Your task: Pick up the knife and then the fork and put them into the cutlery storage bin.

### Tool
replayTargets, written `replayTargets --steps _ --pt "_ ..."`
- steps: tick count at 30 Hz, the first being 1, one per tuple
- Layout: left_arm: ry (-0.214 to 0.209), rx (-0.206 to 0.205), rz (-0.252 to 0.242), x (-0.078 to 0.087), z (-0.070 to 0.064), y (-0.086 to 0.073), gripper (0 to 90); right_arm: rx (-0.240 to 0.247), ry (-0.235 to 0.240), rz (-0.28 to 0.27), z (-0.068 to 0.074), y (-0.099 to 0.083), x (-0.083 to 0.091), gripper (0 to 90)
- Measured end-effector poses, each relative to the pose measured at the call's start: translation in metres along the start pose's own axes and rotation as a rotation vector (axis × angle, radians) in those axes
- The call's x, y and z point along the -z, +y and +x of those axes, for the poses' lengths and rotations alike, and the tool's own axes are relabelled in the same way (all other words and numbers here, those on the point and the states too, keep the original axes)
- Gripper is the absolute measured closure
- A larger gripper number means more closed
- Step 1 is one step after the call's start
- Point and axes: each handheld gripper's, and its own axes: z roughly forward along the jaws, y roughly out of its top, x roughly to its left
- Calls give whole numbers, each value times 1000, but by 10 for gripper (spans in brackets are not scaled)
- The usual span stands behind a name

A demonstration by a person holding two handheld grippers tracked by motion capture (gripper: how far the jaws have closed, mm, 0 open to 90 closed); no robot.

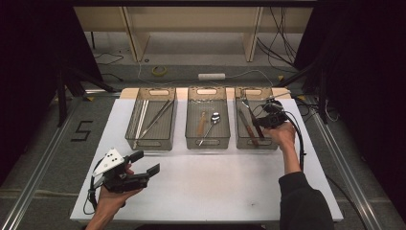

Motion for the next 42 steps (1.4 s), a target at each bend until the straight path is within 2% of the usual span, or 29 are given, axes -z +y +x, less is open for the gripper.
replayTargets --steps 6,9,11,14,19,25,29,35,42 --pt "-1 1 0 0 0 0 185 -9 -10 39 -1 -4 -6 774" --pt "-3 2 -2 0 -1 0 185 -29 2 66 0 -5 -10 769" --pt "-4 -1 1 0 -1 0 185 -36 -15 72 0 -5 -11 761" --pt "-3 0 -1 0 -1 0 184 -50 4 80 0 -4 -11 685" --pt "-3 0 1 0 -1 0 181 -23 19 49 0 -1 2 629" --pt "-5 6 2 -1 -1 0 179 -17 81 3 4 -4 15 557" --pt "-10 9 1 -1 -1 0 178 3 99 -26 11 -4 21 513" --pt "-13 7 2 -1 -1 0 178 15 113 -65 23 -5 28 394" --pt "-17 10 3 -1 -1 0 178 21 157 -145 39 -13 37 329"
